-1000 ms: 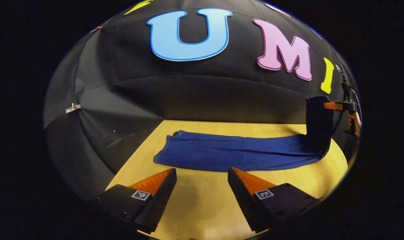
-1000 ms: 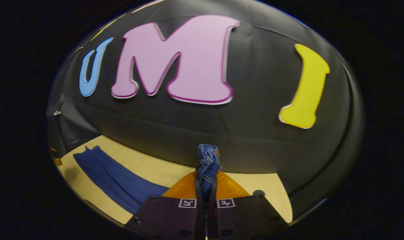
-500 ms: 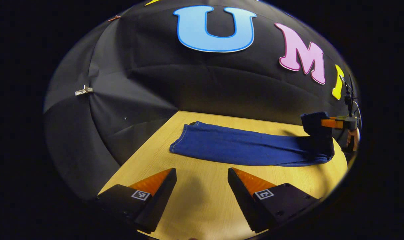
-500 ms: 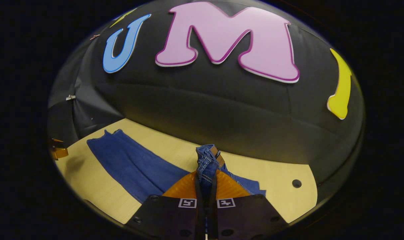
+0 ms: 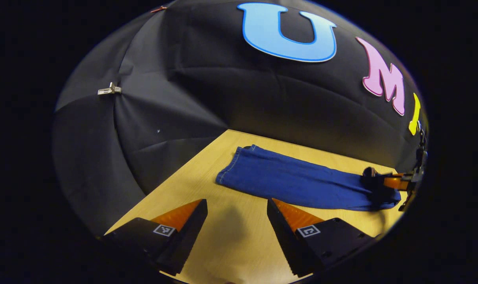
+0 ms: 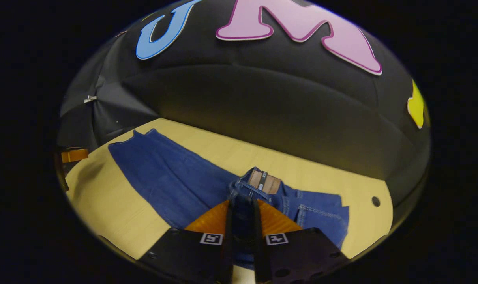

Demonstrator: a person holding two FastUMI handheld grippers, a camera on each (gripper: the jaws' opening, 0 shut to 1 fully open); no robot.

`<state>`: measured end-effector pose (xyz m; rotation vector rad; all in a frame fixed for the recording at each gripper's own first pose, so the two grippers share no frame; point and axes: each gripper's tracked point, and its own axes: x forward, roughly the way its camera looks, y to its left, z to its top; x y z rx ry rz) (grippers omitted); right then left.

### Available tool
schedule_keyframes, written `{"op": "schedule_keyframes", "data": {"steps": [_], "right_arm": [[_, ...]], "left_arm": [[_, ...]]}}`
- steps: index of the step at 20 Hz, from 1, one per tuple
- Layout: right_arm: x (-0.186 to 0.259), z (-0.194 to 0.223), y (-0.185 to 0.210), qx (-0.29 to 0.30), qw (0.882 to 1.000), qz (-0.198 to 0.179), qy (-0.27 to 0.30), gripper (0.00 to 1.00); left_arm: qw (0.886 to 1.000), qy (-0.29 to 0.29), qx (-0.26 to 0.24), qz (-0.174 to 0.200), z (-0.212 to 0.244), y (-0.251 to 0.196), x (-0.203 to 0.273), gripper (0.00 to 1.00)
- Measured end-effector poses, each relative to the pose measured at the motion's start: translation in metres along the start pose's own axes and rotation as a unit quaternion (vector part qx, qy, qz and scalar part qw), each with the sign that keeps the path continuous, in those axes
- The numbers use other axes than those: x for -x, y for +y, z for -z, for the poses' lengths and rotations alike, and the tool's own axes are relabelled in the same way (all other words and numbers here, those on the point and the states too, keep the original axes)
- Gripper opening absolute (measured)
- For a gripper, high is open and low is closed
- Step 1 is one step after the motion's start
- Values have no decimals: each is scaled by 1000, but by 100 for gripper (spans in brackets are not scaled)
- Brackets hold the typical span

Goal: Grasp the waist and the cuffs of the jeans and fold them to make the two legs overlap; first hold the waist and fold one-third of the jeans toward the cuffs, then hold the cuffs and fold the remaining one-third in the same direction to finish folding.

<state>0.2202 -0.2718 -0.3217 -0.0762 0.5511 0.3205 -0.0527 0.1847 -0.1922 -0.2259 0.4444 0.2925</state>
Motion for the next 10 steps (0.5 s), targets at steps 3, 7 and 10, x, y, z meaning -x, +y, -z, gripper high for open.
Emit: {"op": "schedule_keyframes", "data": {"steps": [3,7,10], "right_arm": [[6,5,28,-9,1000,-21,-5,78],[30,7,29,-11,1000,-19,-16,98],[46,5,17,-20,999,-5,-26,98]], "left_arm": [[1000,-4,12,4,-17,8,-23,96],[1000,1,-9,19,-42,11,-63,96],[999,17,-18,30,-47,10,-94,96]]}}
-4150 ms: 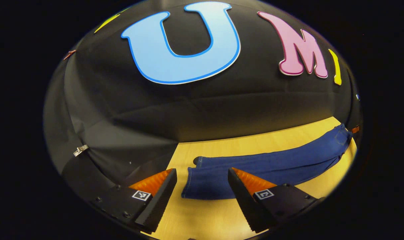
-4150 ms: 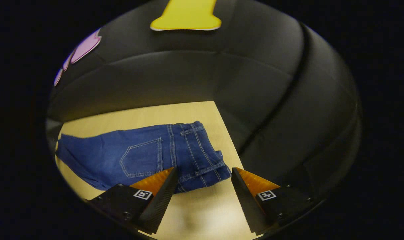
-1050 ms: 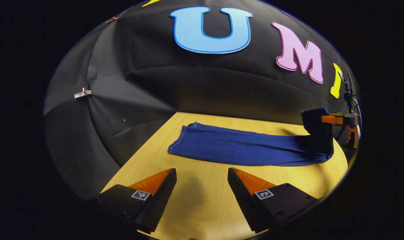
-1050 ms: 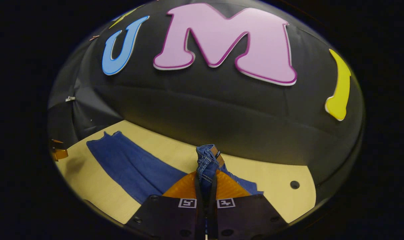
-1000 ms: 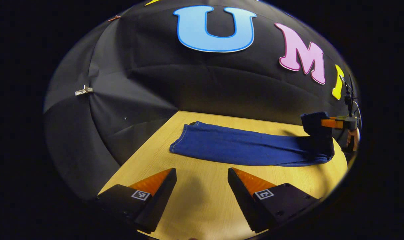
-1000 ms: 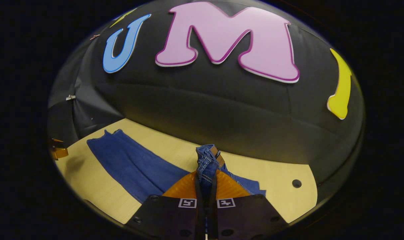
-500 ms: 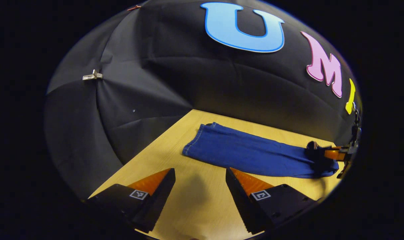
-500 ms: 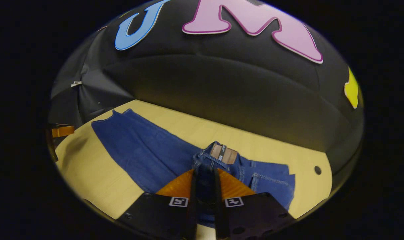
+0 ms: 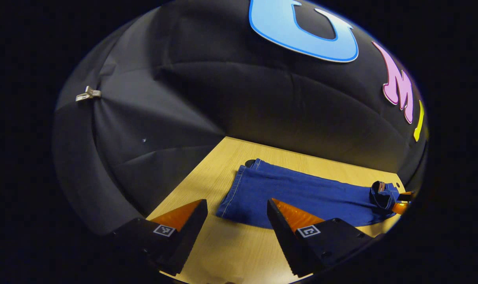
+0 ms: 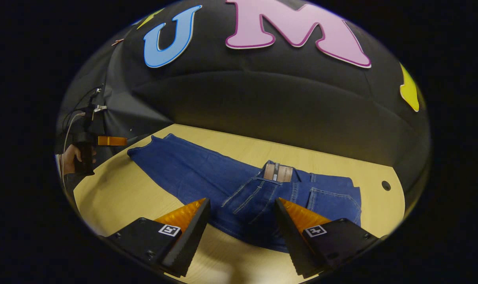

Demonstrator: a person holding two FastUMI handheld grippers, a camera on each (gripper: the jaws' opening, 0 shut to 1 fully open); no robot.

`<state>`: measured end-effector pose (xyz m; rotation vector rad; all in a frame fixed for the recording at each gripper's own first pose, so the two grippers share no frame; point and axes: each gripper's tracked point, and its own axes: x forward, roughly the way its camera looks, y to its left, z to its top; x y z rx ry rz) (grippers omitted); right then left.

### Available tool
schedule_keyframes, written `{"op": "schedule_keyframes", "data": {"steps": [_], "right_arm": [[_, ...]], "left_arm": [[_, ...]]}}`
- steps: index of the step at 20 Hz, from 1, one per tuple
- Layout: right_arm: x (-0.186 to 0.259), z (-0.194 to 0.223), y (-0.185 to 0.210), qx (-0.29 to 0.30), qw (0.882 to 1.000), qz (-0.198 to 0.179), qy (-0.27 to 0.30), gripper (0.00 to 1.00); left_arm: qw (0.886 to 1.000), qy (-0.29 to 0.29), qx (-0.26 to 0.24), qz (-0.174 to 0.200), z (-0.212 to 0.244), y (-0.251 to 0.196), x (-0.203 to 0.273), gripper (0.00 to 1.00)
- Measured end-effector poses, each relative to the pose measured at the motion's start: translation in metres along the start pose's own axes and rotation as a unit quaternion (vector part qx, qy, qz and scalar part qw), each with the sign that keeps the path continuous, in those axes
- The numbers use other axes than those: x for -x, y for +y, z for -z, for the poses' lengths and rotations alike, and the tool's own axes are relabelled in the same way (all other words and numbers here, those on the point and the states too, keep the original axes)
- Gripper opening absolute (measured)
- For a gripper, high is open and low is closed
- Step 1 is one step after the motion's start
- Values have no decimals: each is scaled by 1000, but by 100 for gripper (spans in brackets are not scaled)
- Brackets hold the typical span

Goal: Grasp the waist and the cuffs of the jeans and fold them to make the two legs overlap; first hold the waist and fold one-third of the jeans toward the cuffs, then hold the cuffs and fold the remaining one-third in the same direction to finish folding.

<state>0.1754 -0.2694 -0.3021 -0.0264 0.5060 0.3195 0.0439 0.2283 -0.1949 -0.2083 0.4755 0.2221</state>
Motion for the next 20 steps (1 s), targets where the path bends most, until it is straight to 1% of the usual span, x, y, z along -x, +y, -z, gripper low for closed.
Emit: {"op": "schedule_keyframes", "data": {"steps": [3,5,7,8,9,10,12,13,15,17,18,20], "right_arm": [[16,0,-12,-8,1000,8,-4,98],[24,2,-21,-7,1000,14,-2,97],[31,0,-31,-12,1000,23,-7,98],[34,-2,-35,-20,999,27,-10,97],[36,-1,-40,-26,999,30,-12,97],[38,-1,-45,-29,999,34,-13,97],[40,1,-50,-31,999,36,-11,98],[41,1,-53,-31,999,39,-12,97],[43,3,-59,-36,998,44,-15,98],[43,9,-62,-47,998,47,-11,98],[43,13,-63,-50,998,47,-10,98],[43,17,-66,-56,997,50,-9,98]], "left_arm": [[1000,28,-4,12,5,-4,-29,96],[999,48,-18,5,9,-2,-46,96],[998,62,-17,7,16,-18,-59,96],[998,66,-18,9,16,-11,-61,92],[997,73,-23,9,19,-10,-66,92],[996,81,-29,6,24,-11,-70,96],[994,106,-37,3,38,-12,-79,96],[994,105,-41,0,38,-10,-83,92],[994,101,-35,4,36,-13,-78,98],[994,104,-29,22,35,-16,-77,99],[993,112,-35,24,39,-15,-79,98],[989,124,-75,17,44,-16,-82,95]]}}
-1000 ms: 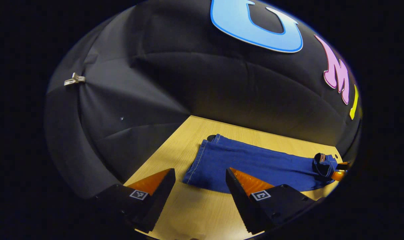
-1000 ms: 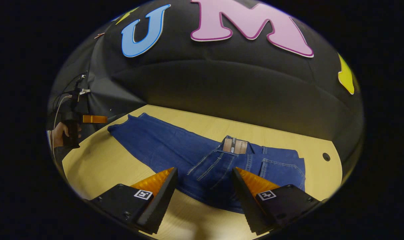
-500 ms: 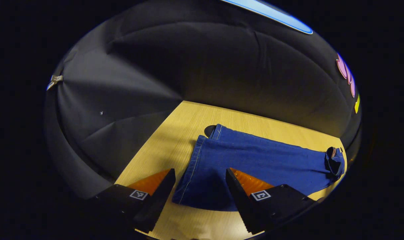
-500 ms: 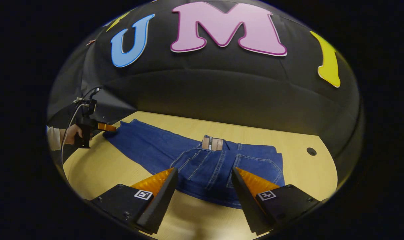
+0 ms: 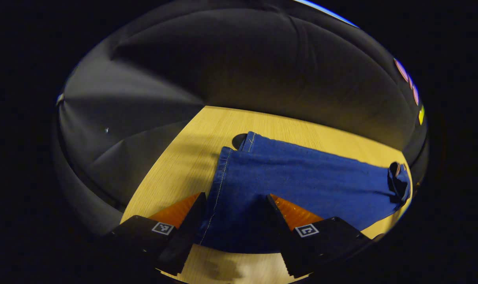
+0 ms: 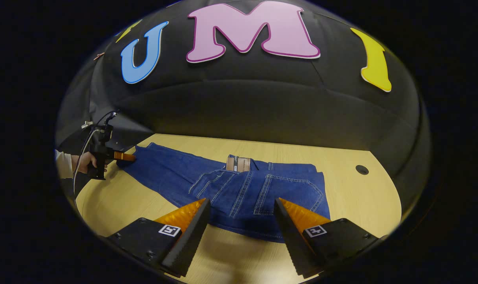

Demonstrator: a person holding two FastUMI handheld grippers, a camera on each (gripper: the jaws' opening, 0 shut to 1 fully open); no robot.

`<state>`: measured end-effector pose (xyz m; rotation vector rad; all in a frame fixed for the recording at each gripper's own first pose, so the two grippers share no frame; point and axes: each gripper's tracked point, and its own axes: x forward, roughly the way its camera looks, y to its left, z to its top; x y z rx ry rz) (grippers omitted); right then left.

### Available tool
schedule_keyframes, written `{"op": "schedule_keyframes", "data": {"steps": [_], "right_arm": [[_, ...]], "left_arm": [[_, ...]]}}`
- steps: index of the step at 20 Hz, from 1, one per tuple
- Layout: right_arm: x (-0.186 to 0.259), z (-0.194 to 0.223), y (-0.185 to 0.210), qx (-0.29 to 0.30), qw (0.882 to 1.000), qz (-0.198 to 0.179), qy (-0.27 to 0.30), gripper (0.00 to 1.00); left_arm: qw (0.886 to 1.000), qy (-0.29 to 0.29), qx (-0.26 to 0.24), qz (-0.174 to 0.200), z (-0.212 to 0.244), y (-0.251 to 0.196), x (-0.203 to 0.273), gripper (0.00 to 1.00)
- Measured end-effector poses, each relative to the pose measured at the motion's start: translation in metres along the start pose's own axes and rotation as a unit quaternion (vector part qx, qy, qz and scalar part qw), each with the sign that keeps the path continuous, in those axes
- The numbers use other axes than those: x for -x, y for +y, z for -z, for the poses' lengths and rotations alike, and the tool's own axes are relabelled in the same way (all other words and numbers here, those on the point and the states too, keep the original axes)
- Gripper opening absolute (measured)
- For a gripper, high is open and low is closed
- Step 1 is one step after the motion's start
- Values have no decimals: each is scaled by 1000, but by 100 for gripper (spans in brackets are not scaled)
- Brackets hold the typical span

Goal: Grasp the waist and the cuffs of the jeans and fold them to make the two legs overlap; first hold the waist and fold one-third of the jeans toward the cuffs, then hold the cuffs and fold the remaining one-third in the same direction to finish folding.

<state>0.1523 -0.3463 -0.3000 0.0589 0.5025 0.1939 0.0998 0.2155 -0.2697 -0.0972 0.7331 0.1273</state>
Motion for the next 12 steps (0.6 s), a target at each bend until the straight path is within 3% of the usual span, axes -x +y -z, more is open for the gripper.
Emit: {"op": "schedule_keyframes", "data": {"steps": [1,6,7,10,12], "right_arm": [[0,3,0,-3,1000,0,1,98],[4,9,-4,-14,1000,2,3,98],[6,9,-6,-12,1000,4,1,98],[10,10,-18,-18,1000,12,-2,98],[13,10,-27,-26,999,19,-4,98]], "left_arm": [[1000,-2,-5,8,-5,-5,1,95],[1000,-30,-10,1,0,-31,3,39],[999,-31,-17,0,0,-35,4,36],[997,-47,-59,-25,-4,-32,2,6],[997,-58,-52,-28,-5,-36,6,8]]}}
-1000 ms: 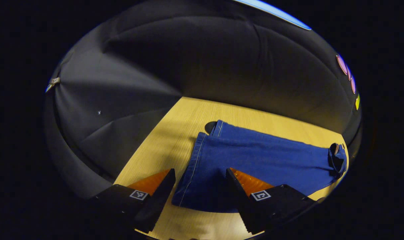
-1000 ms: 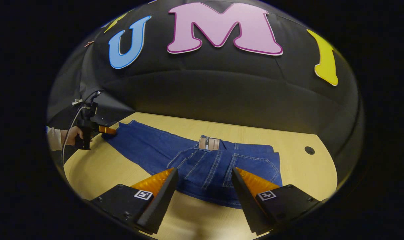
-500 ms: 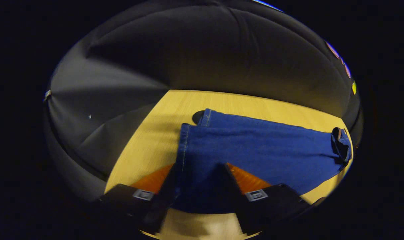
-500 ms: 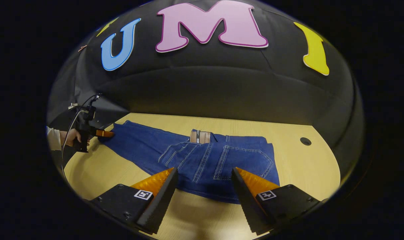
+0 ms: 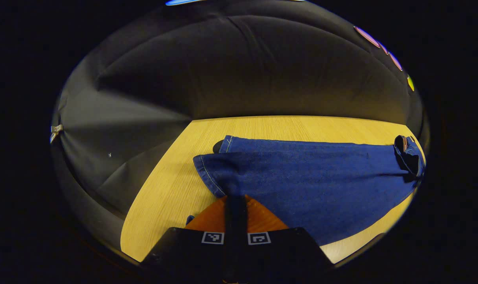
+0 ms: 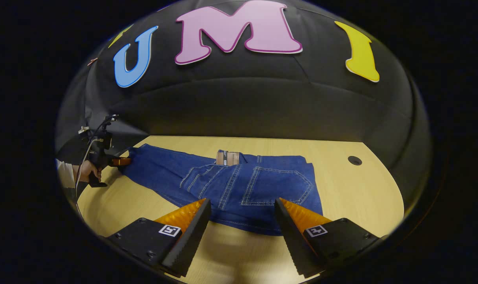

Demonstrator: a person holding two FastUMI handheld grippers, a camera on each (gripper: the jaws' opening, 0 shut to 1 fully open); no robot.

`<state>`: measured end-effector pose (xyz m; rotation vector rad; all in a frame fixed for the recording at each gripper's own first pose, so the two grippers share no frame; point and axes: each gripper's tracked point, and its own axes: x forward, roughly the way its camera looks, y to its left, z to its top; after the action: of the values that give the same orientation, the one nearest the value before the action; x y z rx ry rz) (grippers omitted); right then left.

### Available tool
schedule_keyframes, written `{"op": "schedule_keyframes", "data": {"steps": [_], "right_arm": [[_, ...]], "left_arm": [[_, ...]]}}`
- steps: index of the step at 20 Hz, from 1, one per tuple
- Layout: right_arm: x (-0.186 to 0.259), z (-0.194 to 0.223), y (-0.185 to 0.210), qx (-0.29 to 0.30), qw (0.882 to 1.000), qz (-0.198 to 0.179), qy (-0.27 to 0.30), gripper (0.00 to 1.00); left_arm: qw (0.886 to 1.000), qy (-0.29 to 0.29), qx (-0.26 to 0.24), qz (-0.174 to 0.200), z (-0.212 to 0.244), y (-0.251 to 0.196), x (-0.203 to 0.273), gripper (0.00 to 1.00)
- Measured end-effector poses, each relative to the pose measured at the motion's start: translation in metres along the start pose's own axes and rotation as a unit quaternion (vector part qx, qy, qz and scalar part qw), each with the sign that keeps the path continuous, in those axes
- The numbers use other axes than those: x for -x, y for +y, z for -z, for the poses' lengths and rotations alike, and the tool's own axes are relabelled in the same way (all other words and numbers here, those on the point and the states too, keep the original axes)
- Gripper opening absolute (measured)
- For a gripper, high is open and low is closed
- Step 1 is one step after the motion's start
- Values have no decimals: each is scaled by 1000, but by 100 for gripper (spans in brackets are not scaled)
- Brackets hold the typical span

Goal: Grasp the waist and the cuffs of the jeans and fold them to make the two legs overlap; first hold the waist and fold one-third of the jeans toward the cuffs, then hold the cuffs and fold the remaining one-third in the same direction to finish folding.

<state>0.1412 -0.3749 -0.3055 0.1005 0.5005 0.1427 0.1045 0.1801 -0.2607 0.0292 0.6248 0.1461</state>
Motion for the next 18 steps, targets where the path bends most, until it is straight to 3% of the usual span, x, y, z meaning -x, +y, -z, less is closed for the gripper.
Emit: {"op": "schedule_keyframes", "data": {"steps": [6,7,8,10,15,18], "right_arm": [[12,-8,-34,-6,999,30,-13,98],[14,-9,-40,-7,999,35,-13,98],[17,-8,-45,-9,999,40,-10,98],[27,-11,-54,-14,999,50,-13,98],[51,-20,-76,-14,998,60,-15,98],[76,-33,-100,-20,997,75,-26,98]], "left_arm": [[999,-24,25,3,-17,2,10,6],[999,-28,34,6,-23,0,16,11],[999,-33,38,8,-32,0,26,6],[998,-49,42,11,-53,-3,43,6],[994,-90,57,39,-115,-31,104,6],[991,-109,56,60,-162,-44,166,6]]}}
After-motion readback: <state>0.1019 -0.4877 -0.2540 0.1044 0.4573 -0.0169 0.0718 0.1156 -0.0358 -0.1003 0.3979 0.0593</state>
